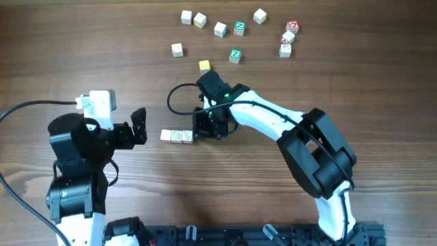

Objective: Form a horizontal line

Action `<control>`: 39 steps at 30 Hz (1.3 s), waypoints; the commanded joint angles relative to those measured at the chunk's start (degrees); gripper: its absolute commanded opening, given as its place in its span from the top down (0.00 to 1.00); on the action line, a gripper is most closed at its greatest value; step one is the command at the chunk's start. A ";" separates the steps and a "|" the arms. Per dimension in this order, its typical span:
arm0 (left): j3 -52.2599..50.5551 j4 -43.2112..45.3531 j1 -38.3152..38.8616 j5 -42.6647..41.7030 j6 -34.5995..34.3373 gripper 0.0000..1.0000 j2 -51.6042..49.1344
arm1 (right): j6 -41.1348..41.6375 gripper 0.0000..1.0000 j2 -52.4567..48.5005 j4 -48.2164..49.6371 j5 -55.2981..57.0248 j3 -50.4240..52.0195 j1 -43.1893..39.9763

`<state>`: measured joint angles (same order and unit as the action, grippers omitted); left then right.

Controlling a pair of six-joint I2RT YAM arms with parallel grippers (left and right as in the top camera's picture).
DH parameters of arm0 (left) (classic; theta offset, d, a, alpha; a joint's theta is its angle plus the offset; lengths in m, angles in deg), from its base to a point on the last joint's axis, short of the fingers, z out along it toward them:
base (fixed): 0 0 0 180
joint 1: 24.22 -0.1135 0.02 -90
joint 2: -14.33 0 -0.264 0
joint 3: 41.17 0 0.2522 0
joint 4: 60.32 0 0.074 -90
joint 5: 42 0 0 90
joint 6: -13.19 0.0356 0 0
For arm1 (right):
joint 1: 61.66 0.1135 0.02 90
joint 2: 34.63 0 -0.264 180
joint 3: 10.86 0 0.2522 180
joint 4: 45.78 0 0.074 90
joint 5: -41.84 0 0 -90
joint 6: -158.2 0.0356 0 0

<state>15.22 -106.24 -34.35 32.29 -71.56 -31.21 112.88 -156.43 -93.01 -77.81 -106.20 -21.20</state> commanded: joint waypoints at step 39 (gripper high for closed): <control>0.17 0.13 -0.26 0.35 0.24 0.00 -0.02 | -0.98 0.95 4.26 -3.39 5.66 -1.01 1.31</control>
<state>15.22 -106.24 -34.35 32.29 -71.56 -31.21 112.88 -153.59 -96.42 -71.69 -106.20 -20.65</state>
